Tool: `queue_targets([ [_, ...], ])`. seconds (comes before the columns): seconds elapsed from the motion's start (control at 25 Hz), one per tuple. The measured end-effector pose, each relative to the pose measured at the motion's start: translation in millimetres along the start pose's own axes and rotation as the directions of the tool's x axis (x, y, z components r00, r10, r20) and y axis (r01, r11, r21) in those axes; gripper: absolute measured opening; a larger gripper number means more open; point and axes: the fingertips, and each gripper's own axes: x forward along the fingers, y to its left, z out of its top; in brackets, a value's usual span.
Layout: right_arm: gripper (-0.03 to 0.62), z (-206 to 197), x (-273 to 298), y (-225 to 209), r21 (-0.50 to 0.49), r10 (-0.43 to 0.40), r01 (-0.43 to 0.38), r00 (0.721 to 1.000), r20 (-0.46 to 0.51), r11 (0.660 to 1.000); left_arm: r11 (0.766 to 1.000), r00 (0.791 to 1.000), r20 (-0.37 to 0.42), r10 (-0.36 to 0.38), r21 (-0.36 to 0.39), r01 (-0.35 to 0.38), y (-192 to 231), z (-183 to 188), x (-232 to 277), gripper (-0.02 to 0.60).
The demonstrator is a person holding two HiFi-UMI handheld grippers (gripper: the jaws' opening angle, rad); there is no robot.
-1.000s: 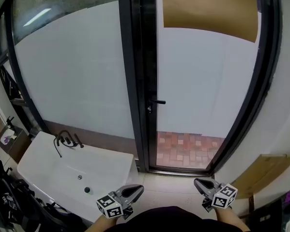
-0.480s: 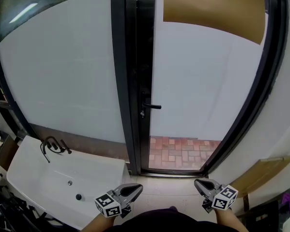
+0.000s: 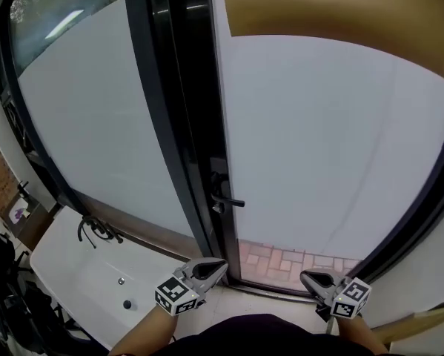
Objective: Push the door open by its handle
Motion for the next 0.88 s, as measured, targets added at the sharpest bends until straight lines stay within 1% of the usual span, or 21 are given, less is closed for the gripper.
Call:
queue_targets([
  [0.04, 0.001, 9.7, 7.1, -14.2, -0.012, 0.027, -0.027, 1.0, -0.001, 1.0, 0.996, 0.999, -0.033, 0.034, 0.085, -0.032, 14.0, 11.6, 13.4, 0.0],
  [0.08, 0.001, 17.1, 15.2, -27.2, -0.021, 0.046, -0.046, 0.999, 0.0, 0.999, 0.984, 0.996, -0.057, 0.061, 0.169, -0.051, 27.4, 23.4, 25.0, 0.0],
  [0.12, 0.0, 20.5, 24.3, -37.6, -0.025, 0.06, -0.059, 0.998, 0.003, 0.998, 0.965, 0.994, -0.081, 0.078, 0.258, -0.054, 39.0, 33.5, 34.4, 0.0],
  [0.16, 0.001, 19.4, 34.4, -45.0, -0.023, 0.071, -0.071, 0.997, 0.006, 0.997, 0.935, 0.99, -0.112, 0.088, 0.352, -0.043, 48.7, 39.7, 42.2, 0.0],
  [0.2, 0.0, 15.2, 44.9, -50.1, -0.018, 0.081, -0.08, 0.997, 0.009, 0.997, 0.892, 0.983, -0.154, 0.103, 0.451, -0.023, 57.7, 41.4, 48.9, 0.012],
  [0.24, 0.0, 10.5, 55.1, -54.1, -0.011, 0.086, -0.086, 0.996, 0.013, 0.996, 0.835, 0.972, -0.199, 0.126, 0.55, 0.004, 66.7, 39.6, 55.9, 0.02],
  [0.28, 0.001, 7.8, 64.8, -58.1, -0.007, 0.085, -0.085, 0.996, 0.014, 0.996, 0.765, 0.958, -0.239, 0.156, 0.643, 0.036, 75.9, 35.9, 64.7, 0.05],
  [0.32, 0.001, 7.9, 74.1, -62.7, -0.007, 0.078, -0.078, 0.997, 0.012, 0.997, 0.686, 0.945, -0.271, 0.186, 0.724, 0.072, 85.3, 31.1, 75.6, 0.074],
  [0.4, 0.0, 13.2, 90.8, -72.5, -0.013, 0.049, -0.049, 0.999, 0.005, 0.999, 0.527, 0.916, -0.323, 0.237, 0.835, 0.158, 103.1, 16.8, 99.1, 0.126],
  [0.44, 0.0, 17.4, 96.8, -76.3, -0.006, 0.03, -0.03, 1.0, 0.008, 1.0, 0.459, 0.899, -0.354, 0.258, 0.864, 0.209, 110.4, 7.2, 108.2, 0.144],
  [0.48, 0.002, 22.4, 100.6, -79.1, 0.009, 0.012, -0.012, 1.0, 0.015, 1.0, 0.403, 0.879, -0.388, 0.276, 0.878, 0.26, 115.9, -2.5, 114.5, 0.155],
  [0.52, 0.0, 27.4, 102.7, -81.3, 0.029, -0.004, 0.004, 1.0, 0.025, 1.0, 0.358, 0.861, -0.419, 0.288, 0.881, 0.309, 118.9, -10.5, 118.5, 0.158],
  [0.56, 0.001, 31.2, 103.7, -83.8, 0.048, -0.02, 0.019, 0.999, 0.034, 0.999, 0.329, 0.847, -0.445, 0.289, 0.878, 0.349, 119.1, -15.8, 121.3, 0.169],
  [0.6, 0.002, 34.1, 104.7, -87.2, 0.066, -0.035, 0.032, 0.998, 0.043, 0.997, 0.321, 0.842, -0.464, 0.277, 0.87, 0.373, 117.3, -17.3, 124.5, 0.181],
  [0.64, 0.002, 36.8, 105.9, -91.1, 0.081, -0.044, 0.039, 0.998, 0.053, 0.996, 0.338, 0.845, -0.47, 0.256, 0.862, 0.377, 114.2, -14.8, 129.6, 0.183],
  [0.68, 0.002, 39.8, 107.2, -94.4, 0.092, -0.041, 0.035, 0.997, 0.063, 0.995, 0.367, 0.853, -0.465, 0.238, 0.856, 0.364, 111.3, -10.5, 136.7, 0.181],
  [0.72, 0.002, 42.6, 108.1, -96.1, 0.097, -0.023, 0.016, 0.997, 0.071, 0.995, 0.385, 0.859, -0.453, 0.24, 0.856, 0.345, 110.2, -7.6, 144.2, 0.181],
  [0.76, 0.002, 44.7, 109.1, -96.7, 0.095, 0.006, -0.013, 0.997, 0.074, 0.995, 0.387, 0.859, -0.441, 0.261, 0.863, 0.325, 111.7, -7.1, 150.5, 0.18],
  [0.8, 0.002, 45.7, 110.7, -97.2, 0.09, 0.043, -0.05, 0.996, 0.073, 0.995, 0.381, 0.855, -0.43, 0.289, 0.871, 0.31, 115.0, -7.5, 155.2, 0.151],
  [0.84, 0.002, 45.4, 113.4, -98.3, 0.085, 0.085, -0.091, 0.994, 0.068, 0.992, 0.374, 0.848, -0.426, 0.315, 0.877, 0.302, 119.0, -8.6, 158.1, 0.08],
  [0.88, 0.002, 44.0, 116.7, -99.6, 0.085, 0.129, -0.133, 0.99, 0.059, 0.987, 0.369, 0.837, -0.431, 0.337, 0.878, 0.304, 122.6, -10.9, 159.5, 0.039],
])
